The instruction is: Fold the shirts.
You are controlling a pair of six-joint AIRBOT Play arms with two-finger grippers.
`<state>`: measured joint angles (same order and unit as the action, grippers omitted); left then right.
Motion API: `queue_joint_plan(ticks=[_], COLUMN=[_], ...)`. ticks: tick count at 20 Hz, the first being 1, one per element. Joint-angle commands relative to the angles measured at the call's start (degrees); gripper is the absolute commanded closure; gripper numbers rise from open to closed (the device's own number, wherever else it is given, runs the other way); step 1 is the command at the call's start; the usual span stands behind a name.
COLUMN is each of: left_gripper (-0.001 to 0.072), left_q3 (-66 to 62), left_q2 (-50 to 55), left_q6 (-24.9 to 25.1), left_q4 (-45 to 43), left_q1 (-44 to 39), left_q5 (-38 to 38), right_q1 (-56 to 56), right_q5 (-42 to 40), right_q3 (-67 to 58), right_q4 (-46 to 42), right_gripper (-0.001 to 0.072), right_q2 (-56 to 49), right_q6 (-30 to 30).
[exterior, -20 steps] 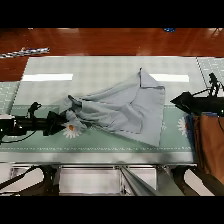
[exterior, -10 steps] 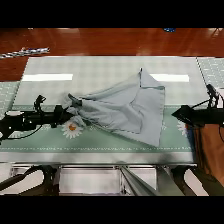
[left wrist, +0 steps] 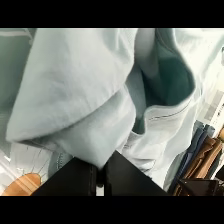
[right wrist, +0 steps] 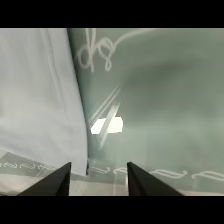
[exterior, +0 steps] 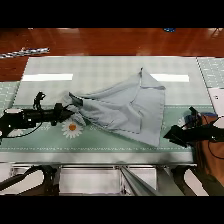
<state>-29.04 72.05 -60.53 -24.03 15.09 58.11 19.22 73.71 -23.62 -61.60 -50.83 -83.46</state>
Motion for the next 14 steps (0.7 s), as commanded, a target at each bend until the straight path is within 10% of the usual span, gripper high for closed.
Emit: queue_joint_plan(ticks=[1,10,13,14], left_gripper=[0.0683,0.0683,0.0683,0.0683], left_q3=[0.0,0.0,-0.1,-0.2], left_q2=[0.0,0.0,0.0,-0.1], left_q6=[1.6,1.6,1.5,1.6], left_q4=[-0.1,-0.1,0.0,0.7], left_q1=[0.0,0.0,0.0,0.3], left_q5=[0.2,0.6,1.0,1.8], right_q1=[-2.7,-15.5,-19.0,-19.6], right_q5=[-0.2,-12.8,-15.1,-14.3], right_q3=[1.8,0.4,-4.0,-6.0], right_q4=[1.0,17.5,24.3,26.4], right_gripper=[0.0306,0.0312,0.0683,0.0683], right_q2=[0.0,-14.1,-15.8,-15.8], right_q6=[0.1,3.9,10.0,11.8])
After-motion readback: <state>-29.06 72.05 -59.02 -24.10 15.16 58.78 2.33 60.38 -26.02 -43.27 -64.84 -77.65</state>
